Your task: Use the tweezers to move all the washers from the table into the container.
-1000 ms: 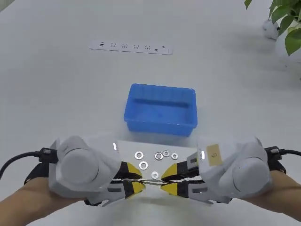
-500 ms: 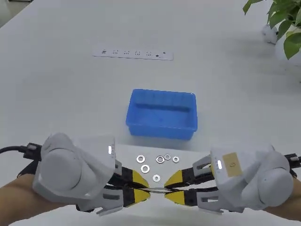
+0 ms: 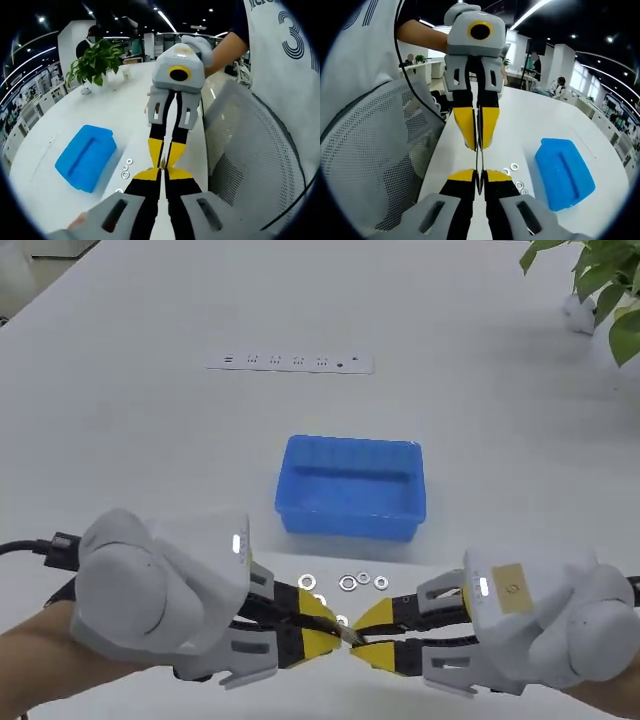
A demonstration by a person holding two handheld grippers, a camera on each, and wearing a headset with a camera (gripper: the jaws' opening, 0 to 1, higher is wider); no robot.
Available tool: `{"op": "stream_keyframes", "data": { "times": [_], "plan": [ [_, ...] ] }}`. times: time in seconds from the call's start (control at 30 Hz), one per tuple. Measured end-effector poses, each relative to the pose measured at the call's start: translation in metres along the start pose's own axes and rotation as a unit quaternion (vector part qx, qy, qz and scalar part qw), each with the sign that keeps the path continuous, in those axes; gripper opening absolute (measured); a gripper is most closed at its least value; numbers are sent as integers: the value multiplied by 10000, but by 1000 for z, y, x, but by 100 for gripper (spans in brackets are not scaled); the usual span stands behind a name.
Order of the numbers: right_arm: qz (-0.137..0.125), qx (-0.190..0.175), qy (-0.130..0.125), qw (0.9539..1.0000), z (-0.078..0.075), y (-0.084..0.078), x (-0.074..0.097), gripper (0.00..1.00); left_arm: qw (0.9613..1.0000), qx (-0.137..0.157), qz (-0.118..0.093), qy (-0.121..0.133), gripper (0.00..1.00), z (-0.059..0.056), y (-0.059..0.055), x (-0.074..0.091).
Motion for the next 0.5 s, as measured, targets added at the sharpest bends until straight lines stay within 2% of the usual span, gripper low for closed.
{"op": "stream_keyframes", "data": {
  "times": [0.1,0.2,0.27,0.4,0.5],
  "plan": [
    [-64,-38,-67,10000,-2,1,0,7,10000,22,-15,75,8,3,1,-2],
    [-173,-148,-90,9997,-4,3,1,7,10000,62,-34,67,13,3,1,-4],
    [-187,-146,-70,9997,-3,4,0,7,9997,79,-243,53,15,1,9,-6],
    [-249,-163,16,9996,1,5,-2,7,9997,-1,-231,37,10,1,10,-9],
    [-269,-213,55,9994,4,4,-4,7,9996,64,-252,-53,10,-1,10,-10]
  ]
}}
Point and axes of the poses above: the centre of the closed fingertips' face, and the gripper's own axes: x roughly backward along the fingers, z roughly to its left, y roughly out of its top, the point moved 1 cm from there along x, roughly backward along the fingers, and after that the axes turned 5 degrees about -x, right-handed, at the moved point
